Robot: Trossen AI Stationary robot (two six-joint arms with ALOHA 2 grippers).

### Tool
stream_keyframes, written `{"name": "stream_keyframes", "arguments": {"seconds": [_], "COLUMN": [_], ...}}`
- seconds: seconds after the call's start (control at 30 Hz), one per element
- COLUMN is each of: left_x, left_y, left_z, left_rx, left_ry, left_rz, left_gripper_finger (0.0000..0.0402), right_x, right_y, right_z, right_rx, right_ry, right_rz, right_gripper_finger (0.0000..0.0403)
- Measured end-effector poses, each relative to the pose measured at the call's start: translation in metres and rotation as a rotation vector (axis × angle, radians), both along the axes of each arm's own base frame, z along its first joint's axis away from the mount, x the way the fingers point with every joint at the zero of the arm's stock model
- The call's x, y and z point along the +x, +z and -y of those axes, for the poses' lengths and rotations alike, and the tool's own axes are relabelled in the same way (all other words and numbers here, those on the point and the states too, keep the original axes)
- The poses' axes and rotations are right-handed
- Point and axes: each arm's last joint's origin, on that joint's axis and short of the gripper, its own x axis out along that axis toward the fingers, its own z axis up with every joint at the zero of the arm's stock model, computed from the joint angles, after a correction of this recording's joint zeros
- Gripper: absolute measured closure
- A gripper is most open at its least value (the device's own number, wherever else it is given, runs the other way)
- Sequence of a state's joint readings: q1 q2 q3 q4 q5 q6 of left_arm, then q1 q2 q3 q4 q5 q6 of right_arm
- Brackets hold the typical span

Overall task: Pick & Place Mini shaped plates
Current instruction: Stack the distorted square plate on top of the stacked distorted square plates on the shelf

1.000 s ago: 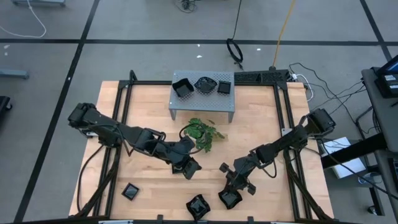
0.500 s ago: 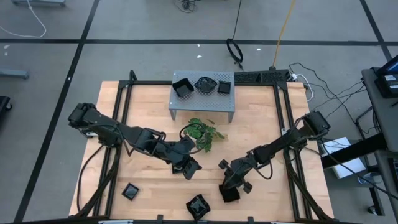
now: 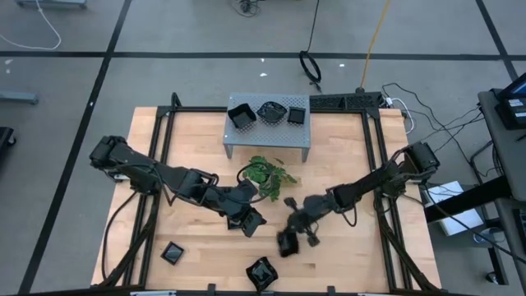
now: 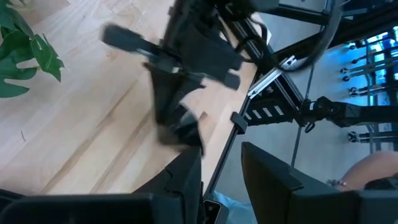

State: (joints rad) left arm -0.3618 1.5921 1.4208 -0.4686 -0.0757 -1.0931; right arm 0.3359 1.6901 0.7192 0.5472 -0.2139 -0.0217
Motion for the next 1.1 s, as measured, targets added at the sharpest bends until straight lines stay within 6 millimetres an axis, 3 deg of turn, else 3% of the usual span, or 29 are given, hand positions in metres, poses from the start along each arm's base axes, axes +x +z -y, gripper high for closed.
{"name": "stream_keyframes", "arguments": {"seconds": [0.17, 0.37, 0.63, 0.9, 1.1], "left_x": [-0.003, -0.004, -0.006, -0.007, -0.008], "left_y": [0.005, 0.007, 0.010, 0.010, 0.010], "left_z": [-0.001, -0.004, -0.003, -0.003, 0.001], "left_rx": [0.006, 0.006, -0.011, -0.007, 0.001], "left_ry": [-0.011, -0.011, -0.045, -0.069, -0.135], "left_rz": [0.015, 0.023, 0.027, 0.028, 0.030], "left_gripper_finger": [0.0284, 0.0284, 0.0284, 0.0284, 0.0284], "right_x": [0.028, 0.055, 0.059, 0.054, 0.045], "right_y": [0.014, 0.003, -0.002, -0.010, 0.029], "right_z": [0.010, 0.021, 0.045, 0.055, 0.052], "right_rx": [0.020, -0.020, -0.009, 0.004, 0.027], "right_ry": [-0.145, -0.184, -0.273, -0.325, -0.310], "right_rz": [0.055, 0.005, -0.074, -0.190, -0.114], "right_gripper_finger": [0.0402, 0.0402, 0.0392, 0.0331, 0.0282]}}
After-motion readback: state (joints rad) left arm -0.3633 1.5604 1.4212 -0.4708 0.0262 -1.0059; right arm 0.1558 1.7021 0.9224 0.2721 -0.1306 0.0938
